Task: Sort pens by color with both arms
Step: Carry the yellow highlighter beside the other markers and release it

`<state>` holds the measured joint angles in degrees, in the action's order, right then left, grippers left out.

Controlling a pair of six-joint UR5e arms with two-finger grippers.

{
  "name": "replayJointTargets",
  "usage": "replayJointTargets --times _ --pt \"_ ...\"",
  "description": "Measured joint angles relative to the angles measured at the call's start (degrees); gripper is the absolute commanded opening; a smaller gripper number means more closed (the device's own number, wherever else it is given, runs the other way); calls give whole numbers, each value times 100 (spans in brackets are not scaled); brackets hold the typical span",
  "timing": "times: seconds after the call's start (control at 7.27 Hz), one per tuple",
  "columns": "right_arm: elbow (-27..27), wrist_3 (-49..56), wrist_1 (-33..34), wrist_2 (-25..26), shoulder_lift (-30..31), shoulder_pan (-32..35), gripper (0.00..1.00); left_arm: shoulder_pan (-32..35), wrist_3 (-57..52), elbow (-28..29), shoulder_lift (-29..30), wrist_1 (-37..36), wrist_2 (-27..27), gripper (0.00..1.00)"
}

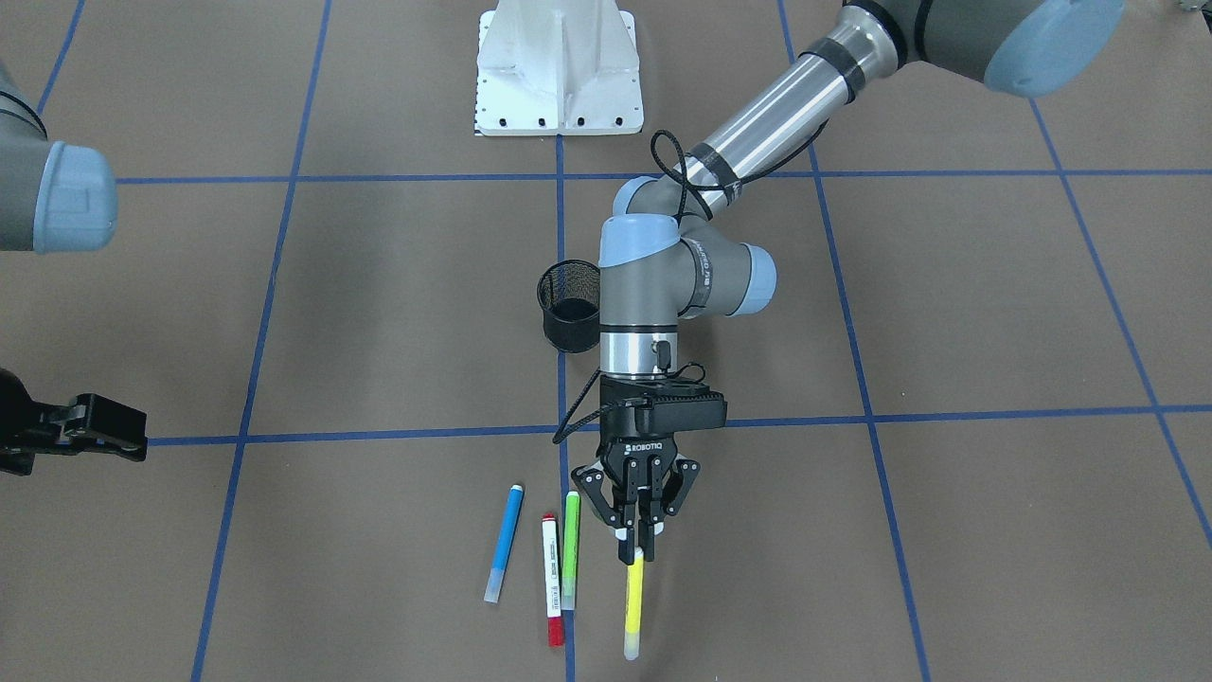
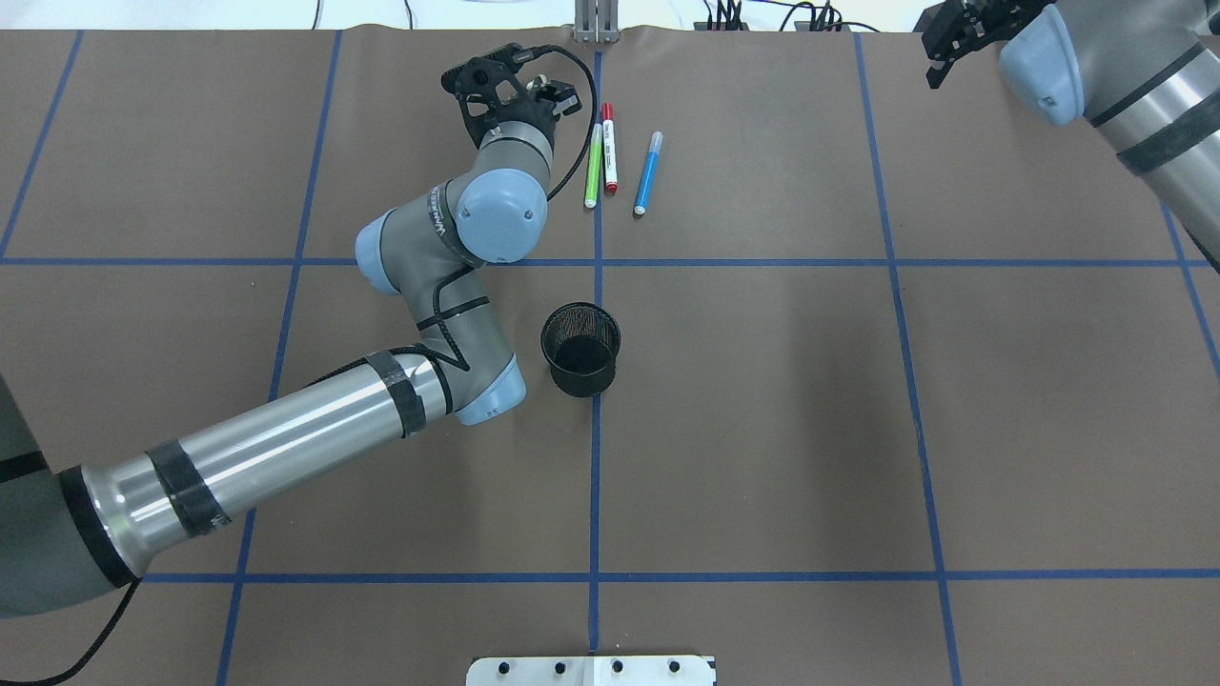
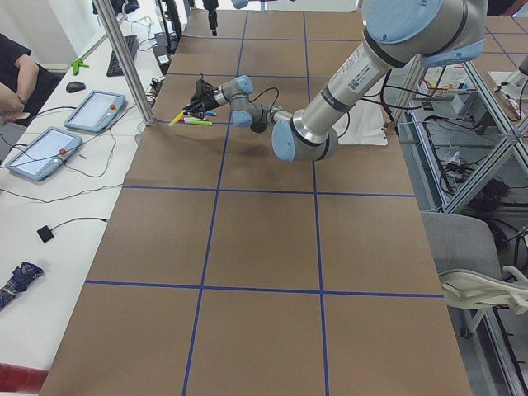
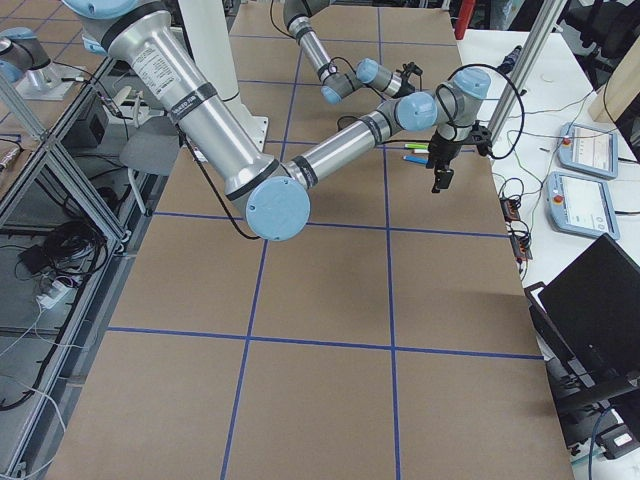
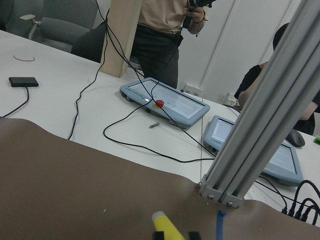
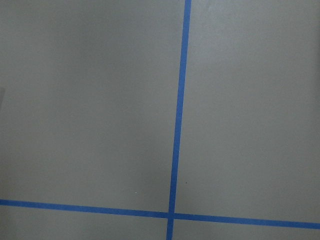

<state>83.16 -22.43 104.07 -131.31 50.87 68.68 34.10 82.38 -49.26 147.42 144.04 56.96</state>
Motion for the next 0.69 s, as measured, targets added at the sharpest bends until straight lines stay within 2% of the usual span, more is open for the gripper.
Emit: replayJointTargets --times 0.27,0.41,0.55,0.69 --pt "-1 58 23 21 -14 10 100 -46 156 457 119 484 -35 0" --pt "-1 64 25 20 -27 15 100 -49 273 551 126 576 -81 36" --pt "-1 66 26 19 -40 19 100 -51 352 592 131 689 -128 99" --pt "-1 67 26 18 -49 21 100 -52 393 606 133 769 -133 100"
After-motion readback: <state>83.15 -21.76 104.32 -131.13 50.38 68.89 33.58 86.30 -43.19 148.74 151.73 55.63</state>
